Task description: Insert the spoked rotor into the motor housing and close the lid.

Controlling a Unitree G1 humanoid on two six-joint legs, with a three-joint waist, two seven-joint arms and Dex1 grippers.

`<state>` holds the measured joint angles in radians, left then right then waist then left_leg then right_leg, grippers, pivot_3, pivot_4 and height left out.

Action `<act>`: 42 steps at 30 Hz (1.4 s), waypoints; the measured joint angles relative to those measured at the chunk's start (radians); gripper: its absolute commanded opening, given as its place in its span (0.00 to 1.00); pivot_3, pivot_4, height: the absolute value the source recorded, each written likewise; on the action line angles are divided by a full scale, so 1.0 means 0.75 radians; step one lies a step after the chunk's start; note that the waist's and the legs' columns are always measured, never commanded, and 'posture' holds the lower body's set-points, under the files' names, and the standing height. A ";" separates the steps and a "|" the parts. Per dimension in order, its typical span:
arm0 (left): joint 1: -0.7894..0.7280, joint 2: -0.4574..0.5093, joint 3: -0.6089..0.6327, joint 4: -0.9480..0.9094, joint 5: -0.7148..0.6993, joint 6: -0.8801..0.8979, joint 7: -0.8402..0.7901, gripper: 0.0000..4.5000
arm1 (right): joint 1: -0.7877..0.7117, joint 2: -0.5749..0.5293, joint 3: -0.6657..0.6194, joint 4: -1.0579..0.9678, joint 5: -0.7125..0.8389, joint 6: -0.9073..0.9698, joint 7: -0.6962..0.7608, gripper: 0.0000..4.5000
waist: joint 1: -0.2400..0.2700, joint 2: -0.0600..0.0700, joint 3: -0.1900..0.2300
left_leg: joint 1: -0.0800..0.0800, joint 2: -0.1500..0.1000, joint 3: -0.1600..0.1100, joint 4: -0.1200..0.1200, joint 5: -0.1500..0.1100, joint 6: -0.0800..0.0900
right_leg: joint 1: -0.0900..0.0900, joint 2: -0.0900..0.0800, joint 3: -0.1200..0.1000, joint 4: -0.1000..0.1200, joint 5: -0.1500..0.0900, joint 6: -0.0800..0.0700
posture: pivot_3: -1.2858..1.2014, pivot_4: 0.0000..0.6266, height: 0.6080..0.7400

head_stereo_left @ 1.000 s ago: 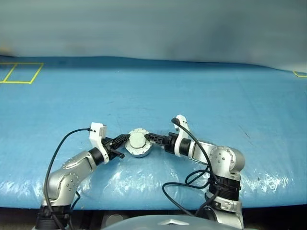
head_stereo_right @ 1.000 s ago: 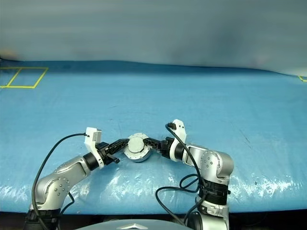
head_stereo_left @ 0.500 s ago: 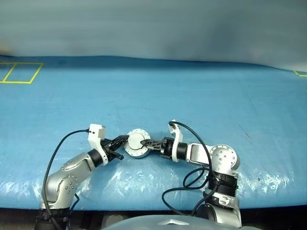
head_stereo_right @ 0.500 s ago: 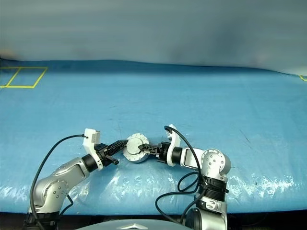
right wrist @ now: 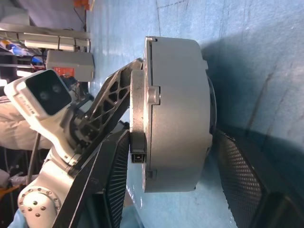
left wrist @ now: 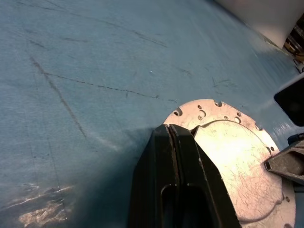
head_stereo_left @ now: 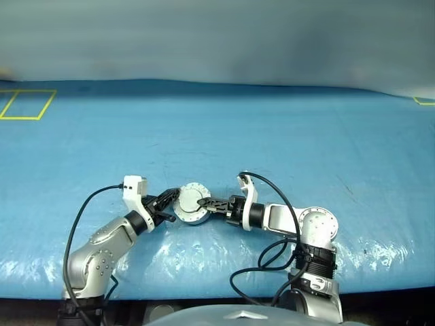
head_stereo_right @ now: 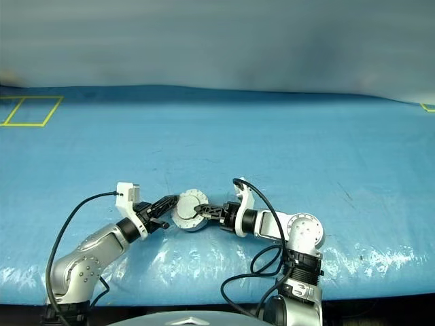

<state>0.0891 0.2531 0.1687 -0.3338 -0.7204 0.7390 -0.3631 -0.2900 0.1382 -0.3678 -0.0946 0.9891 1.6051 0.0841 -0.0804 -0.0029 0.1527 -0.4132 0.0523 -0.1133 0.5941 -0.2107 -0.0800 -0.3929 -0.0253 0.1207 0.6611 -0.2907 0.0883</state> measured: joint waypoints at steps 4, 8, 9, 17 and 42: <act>0.007 -0.059 0.166 -0.042 -0.144 0.002 0.108 0.44 | 0.014 0.000 -0.054 0.016 0.128 -0.006 -0.095 0.53 | 0.002 -0.001 0.003 | -0.005 0.000 -0.002 0.000 0.000 0.000 | -0.003 0.000 -0.001 0.000 0.003 -0.003 | 0.52 0.24 1.00; 0.036 -0.117 0.289 -0.113 -0.309 0.000 0.212 0.73 | 0.022 0.000 -0.076 0.029 0.273 -0.059 -0.216 0.53 | 0.001 -0.002 0.008 | -0.006 0.000 -0.002 0.000 0.000 0.000 | -0.004 0.000 -0.001 -0.001 0.002 -0.003 | 0.52 0.24 1.00; 0.055 -0.138 0.310 -0.131 -0.359 0.000 0.240 0.80 | 0.023 0.000 -0.076 0.040 0.321 -0.079 -0.248 0.53 | -0.001 -0.003 0.009 | -0.007 0.000 -0.002 0.000 0.000 0.000 | -0.004 0.000 -0.001 -0.001 0.002 -0.003 | 0.52 0.24 1.00; 0.229 -0.324 0.322 -0.212 -0.789 -0.038 0.389 1.00 | 0.002 -0.003 0.029 0.068 0.749 -0.349 -0.493 0.53 | -0.006 -0.003 0.012 | -0.008 0.000 -0.002 0.003 0.000 0.000 | -0.004 0.000 -0.001 0.000 0.002 -0.003 | 0.52 0.24 1.00; 0.319 -0.422 -0.060 -0.218 -1.243 -0.333 0.448 0.92 | 0.104 -0.114 0.595 0.003 1.174 -0.804 -0.604 0.53 | 0.000 -0.003 0.012 | -0.011 0.000 -0.004 0.014 0.000 0.001 | -0.003 0.001 -0.002 0.002 0.003 -0.002 | 0.52 0.24 1.00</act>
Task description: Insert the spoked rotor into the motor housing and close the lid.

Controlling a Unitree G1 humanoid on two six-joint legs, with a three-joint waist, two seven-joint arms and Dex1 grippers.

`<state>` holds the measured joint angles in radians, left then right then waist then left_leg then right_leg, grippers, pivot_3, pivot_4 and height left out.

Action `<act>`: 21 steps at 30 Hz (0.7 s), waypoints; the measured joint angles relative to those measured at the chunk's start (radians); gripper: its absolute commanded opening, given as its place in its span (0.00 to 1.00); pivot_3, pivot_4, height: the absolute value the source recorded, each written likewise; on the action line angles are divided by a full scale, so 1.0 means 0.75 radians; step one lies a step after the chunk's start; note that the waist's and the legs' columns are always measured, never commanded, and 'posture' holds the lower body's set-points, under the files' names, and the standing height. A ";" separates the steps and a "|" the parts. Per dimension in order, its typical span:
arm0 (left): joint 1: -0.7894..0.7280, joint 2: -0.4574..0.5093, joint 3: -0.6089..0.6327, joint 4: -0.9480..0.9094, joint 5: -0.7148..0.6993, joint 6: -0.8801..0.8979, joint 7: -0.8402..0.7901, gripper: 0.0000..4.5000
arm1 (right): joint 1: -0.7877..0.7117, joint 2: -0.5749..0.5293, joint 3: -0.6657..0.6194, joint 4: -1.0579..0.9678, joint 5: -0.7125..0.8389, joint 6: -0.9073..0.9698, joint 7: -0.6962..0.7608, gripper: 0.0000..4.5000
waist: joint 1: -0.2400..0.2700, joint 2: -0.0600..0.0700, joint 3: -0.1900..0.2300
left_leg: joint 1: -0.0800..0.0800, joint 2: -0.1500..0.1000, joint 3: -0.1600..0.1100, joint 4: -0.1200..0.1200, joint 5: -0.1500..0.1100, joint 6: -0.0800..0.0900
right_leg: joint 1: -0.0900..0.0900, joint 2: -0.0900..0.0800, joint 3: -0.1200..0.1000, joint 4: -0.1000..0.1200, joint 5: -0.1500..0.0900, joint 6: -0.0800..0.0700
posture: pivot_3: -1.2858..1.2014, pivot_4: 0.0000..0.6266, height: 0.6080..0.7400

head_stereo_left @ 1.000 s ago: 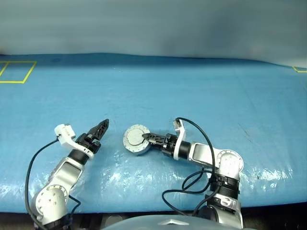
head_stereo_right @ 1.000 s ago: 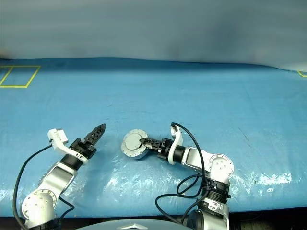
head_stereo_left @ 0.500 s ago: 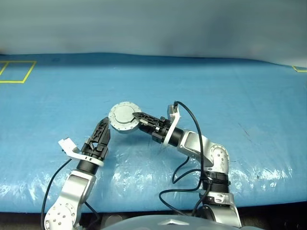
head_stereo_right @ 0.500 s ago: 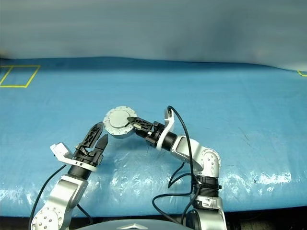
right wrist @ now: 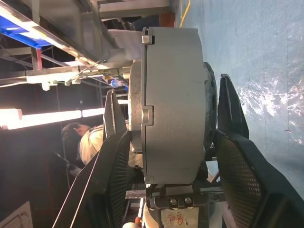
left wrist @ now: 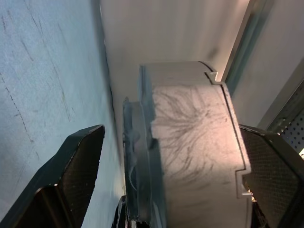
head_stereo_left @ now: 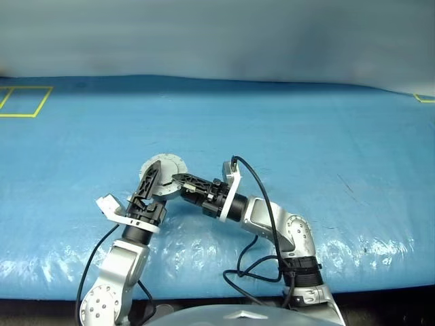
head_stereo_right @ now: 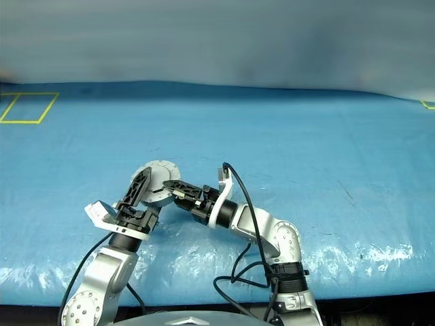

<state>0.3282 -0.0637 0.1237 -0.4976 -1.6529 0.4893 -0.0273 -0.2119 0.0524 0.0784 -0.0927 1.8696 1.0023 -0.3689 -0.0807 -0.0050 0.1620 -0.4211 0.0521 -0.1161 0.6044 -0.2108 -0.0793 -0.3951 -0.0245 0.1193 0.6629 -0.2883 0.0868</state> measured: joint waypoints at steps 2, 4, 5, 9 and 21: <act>0.010 0.000 -0.015 0.000 0.000 -0.018 0.022 0.79 | 0.002 -0.019 0.014 0.000 -0.001 -0.021 0.000 0.53 | 0.001 0.000 0.000 | -0.001 0.000 0.000 0.002 0.000 0.000 | 0.000 0.000 0.000 0.000 0.000 0.001 | 0.52 0.24 1.00; 0.019 0.000 -0.020 0.000 -0.004 -0.029 0.032 0.64 | 0.001 -0.043 0.023 -0.011 -0.027 -0.027 0.017 0.53 | 0.002 0.000 0.000 | -0.001 0.000 0.000 0.003 0.000 0.000 | 0.000 0.000 0.000 0.000 0.001 0.001 | 0.52 0.24 1.00; 0.024 -0.001 -0.020 0.000 -0.004 -0.034 0.038 0.57 | -0.002 -0.068 0.029 -0.028 -0.058 -0.026 0.040 0.53 | 0.003 0.000 0.000 | -0.002 0.000 0.000 0.005 0.000 0.000 | 0.000 0.000 0.000 0.000 0.001 0.001 | 0.52 0.24 1.00; 0.032 -0.002 -0.031 0.000 -0.003 -0.058 0.041 0.52 | -0.011 -0.123 0.059 -0.079 -0.197 -0.026 0.155 0.61 | 0.004 0.000 0.000 | -0.004 0.000 -0.001 0.009 -0.001 0.001 | 0.000 0.000 0.000 0.001 0.002 0.002 | 0.52 0.24 1.00; -0.185 0.071 0.173 0.139 0.095 -0.222 0.179 0.52 | -0.061 -0.380 0.068 -0.255 -0.650 -0.053 0.428 1.00 | 0.028 0.000 0.000 | -0.007 -0.001 -0.001 0.014 0.000 0.001 | 0.000 0.000 0.000 0.000 0.005 0.008 | 0.52 0.24 1.00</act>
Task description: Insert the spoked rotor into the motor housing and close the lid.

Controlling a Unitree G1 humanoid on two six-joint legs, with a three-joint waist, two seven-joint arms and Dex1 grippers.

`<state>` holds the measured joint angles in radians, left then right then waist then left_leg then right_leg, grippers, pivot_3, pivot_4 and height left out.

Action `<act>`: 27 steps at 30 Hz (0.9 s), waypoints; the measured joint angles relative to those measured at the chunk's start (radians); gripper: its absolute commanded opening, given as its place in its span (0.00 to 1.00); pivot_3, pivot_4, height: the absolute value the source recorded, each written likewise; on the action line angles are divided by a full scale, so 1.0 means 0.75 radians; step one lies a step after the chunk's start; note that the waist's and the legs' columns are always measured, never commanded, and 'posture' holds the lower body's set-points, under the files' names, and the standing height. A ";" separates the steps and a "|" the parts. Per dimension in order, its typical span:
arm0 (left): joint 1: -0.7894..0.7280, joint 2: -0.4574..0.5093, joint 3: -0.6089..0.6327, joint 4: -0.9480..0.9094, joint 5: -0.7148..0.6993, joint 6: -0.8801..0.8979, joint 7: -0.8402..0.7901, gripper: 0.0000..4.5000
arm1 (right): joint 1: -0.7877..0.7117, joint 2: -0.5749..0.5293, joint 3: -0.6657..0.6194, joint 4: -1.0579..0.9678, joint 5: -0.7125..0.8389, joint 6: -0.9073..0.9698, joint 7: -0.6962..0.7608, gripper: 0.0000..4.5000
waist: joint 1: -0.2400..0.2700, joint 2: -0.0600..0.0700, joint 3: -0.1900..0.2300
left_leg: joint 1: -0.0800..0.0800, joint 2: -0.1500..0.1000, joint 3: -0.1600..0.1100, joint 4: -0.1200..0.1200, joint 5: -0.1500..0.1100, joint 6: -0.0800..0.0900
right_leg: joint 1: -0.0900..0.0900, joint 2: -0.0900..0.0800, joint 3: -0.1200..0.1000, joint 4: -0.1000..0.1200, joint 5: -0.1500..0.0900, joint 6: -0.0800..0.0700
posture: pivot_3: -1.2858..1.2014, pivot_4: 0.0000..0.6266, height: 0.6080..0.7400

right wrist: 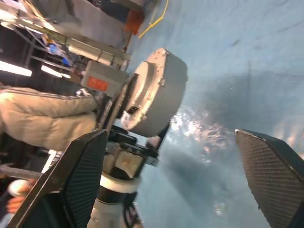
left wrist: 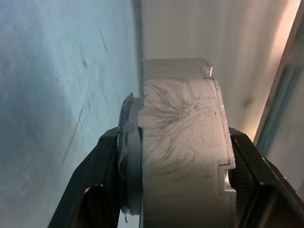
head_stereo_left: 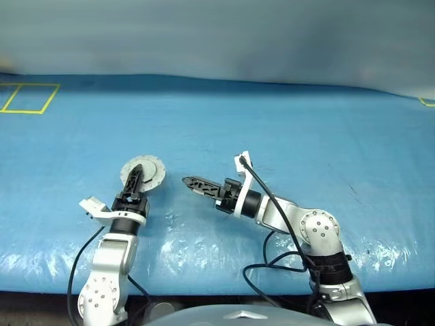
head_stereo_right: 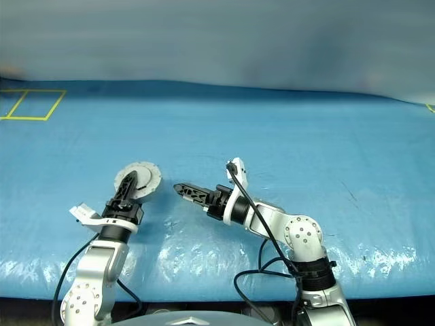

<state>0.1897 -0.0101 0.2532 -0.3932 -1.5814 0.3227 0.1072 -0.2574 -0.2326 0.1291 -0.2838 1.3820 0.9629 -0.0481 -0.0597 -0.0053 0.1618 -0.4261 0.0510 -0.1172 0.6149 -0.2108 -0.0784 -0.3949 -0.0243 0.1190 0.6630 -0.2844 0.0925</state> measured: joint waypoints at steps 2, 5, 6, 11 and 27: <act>-0.090 0.057 0.037 0.082 0.007 0.005 0.000 0.52 | -0.002 -0.072 0.038 -0.026 -0.125 -0.004 0.068 1.00 | 0.003 0.000 0.000 | 0.000 0.000 -0.001 0.000 0.000 0.000 | 0.000 0.000 0.000 0.000 0.000 0.000 | 0.52 0.24 1.00; -0.201 0.118 0.092 0.212 0.018 0.024 -0.001 0.52 | 0.006 -0.112 0.088 -0.061 -0.292 -0.011 0.144 1.00 | -0.001 0.000 0.000 | 0.000 0.000 -0.001 0.000 0.000 0.000 | 0.000 0.000 0.000 0.000 0.000 0.000 | 0.52 0.24 1.00; -0.243 0.139 0.101 0.266 0.030 0.035 -0.002 0.52 | 0.010 -0.115 0.104 -0.067 -0.351 -0.029 0.158 1.00 | -0.001 0.000 0.000 | 0.000 0.000 -0.001 -0.001 0.000 0.000 | 0.000 0.000 0.000 0.001 0.000 0.000 | 0.52 0.24 1.00; -0.412 0.220 0.151 0.484 0.110 0.074 -0.017 0.52 | 0.022 -0.129 0.166 -0.118 -0.657 -0.124 0.164 1.00 | 0.000 -0.001 0.000 | 0.000 -0.001 -0.001 0.000 0.002 -0.002 | 0.000 0.000 0.000 0.000 0.001 0.001 | 0.52 0.24 1.00; -1.066 0.319 0.254 1.302 0.517 0.117 -0.223 0.52 | 0.210 -0.146 0.340 -0.195 -1.460 -0.510 0.184 1.00 | 0.010 -0.007 0.003 | -0.001 -0.002 -0.003 0.000 0.007 -0.008 | 0.001 -0.001 -0.002 0.000 0.002 0.002 | 0.52 0.24 1.00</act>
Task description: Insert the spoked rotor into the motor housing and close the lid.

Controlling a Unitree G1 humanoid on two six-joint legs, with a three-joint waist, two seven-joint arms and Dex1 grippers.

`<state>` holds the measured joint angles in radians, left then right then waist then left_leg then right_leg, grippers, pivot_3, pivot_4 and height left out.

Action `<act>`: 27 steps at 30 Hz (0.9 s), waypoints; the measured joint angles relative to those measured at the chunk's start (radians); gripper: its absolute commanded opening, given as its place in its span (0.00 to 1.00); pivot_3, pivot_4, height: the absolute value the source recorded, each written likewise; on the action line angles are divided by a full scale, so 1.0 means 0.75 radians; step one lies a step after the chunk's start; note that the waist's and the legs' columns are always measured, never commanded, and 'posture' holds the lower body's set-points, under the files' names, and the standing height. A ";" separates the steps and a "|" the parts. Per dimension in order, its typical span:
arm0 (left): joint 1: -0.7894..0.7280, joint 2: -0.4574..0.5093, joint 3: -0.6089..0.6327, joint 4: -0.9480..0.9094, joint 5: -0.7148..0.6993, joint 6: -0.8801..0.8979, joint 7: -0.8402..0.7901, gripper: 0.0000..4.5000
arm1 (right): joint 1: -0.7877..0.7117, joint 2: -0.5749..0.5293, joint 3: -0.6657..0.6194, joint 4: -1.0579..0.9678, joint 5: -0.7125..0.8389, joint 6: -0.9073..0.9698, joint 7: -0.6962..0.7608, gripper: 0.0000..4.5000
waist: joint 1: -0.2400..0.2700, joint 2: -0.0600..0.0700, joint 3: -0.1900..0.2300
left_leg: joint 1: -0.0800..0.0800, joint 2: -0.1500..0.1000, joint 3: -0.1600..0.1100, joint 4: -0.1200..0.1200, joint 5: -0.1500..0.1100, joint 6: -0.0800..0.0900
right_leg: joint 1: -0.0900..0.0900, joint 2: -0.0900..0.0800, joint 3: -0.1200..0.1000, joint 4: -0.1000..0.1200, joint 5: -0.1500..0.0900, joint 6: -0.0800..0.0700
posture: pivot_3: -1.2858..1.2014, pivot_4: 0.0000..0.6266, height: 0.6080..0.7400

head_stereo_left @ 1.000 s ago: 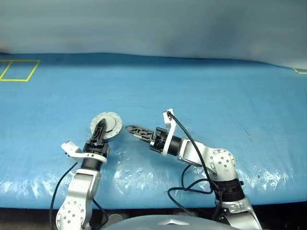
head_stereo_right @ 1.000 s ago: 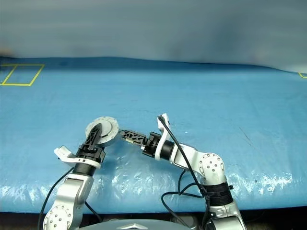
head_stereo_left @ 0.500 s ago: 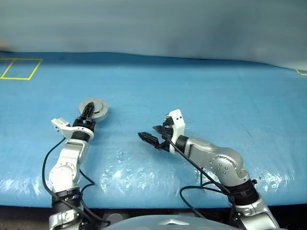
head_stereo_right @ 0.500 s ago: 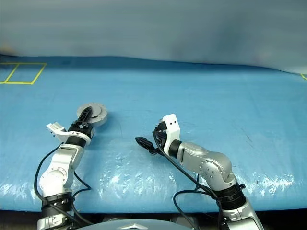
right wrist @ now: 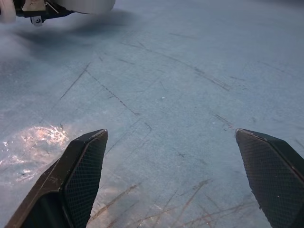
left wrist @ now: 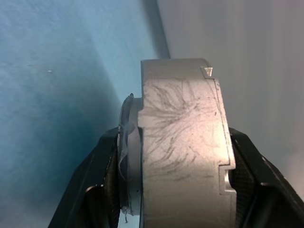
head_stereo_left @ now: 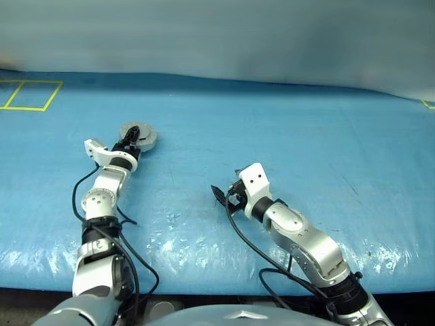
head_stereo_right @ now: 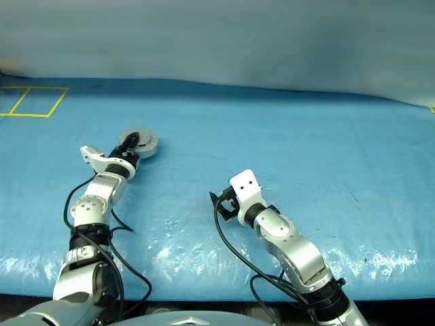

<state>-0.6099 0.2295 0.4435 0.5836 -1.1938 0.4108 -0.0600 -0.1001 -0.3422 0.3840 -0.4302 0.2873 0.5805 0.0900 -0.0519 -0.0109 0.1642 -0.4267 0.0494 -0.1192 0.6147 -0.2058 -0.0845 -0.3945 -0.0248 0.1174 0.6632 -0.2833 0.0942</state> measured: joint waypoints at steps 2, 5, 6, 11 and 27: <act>-0.074 0.002 0.001 0.103 0.059 -0.001 -0.037 0.52 | 0.016 0.008 -0.003 -0.003 -0.024 -0.006 0.010 1.00 | -0.001 0.000 0.000 | 0.000 -0.001 0.000 -0.001 0.000 0.000 | 0.000 -0.001 0.000 0.000 0.000 0.000 | 0.52 0.24 1.00; -0.151 0.003 0.004 0.235 0.127 -0.001 -0.080 0.52 | 0.035 0.027 -0.010 -0.005 -0.057 -0.006 0.023 1.00 | -0.008 -0.001 0.001 | 0.000 -0.001 0.000 -0.002 0.000 0.000 | 0.000 -0.001 0.000 0.000 0.000 0.000 | 0.52 0.24 1.00; -0.184 0.003 0.012 0.297 0.156 0.001 -0.100 0.52 | 0.044 0.035 -0.013 -0.005 -0.068 -0.006 0.025 1.00 | -0.011 -0.001 0.001 | 0.000 -0.001 0.000 -0.002 0.000 0.000 | 0.000 -0.001 0.000 0.000 0.000 0.000 | 0.52 0.24 1.00; -0.274 0.005 0.023 0.447 0.270 0.048 -0.175 0.52 | 0.058 0.056 -0.029 -0.011 -0.104 0.002 0.047 1.00 | -0.016 -0.002 0.002 | 0.000 -0.001 -0.001 -0.001 0.000 0.000 | 0.000 -0.001 0.000 0.001 0.000 0.000 | 0.52 0.24 1.00; -0.131 0.116 0.036 0.241 0.433 0.347 -0.267 1.00 | 0.024 0.150 -0.058 -0.033 -0.107 0.113 0.146 1.00 | -0.045 -0.002 0.001 | 0.023 -0.001 -0.001 -0.003 -0.002 0.005 | 0.015 -0.001 0.001 0.014 -0.002 -0.003 | 0.52 0.24 1.00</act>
<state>-0.7083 0.3168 0.4704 0.7646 -0.8693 0.6711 -0.2604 -0.0817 -0.2297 0.3407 -0.4548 0.2071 0.6652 0.1993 -0.0860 -0.0121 0.1652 -0.4095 0.0485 -0.1199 0.6127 -0.2072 -0.0809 -0.3834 -0.0256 0.1184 0.6739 -0.2850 0.0917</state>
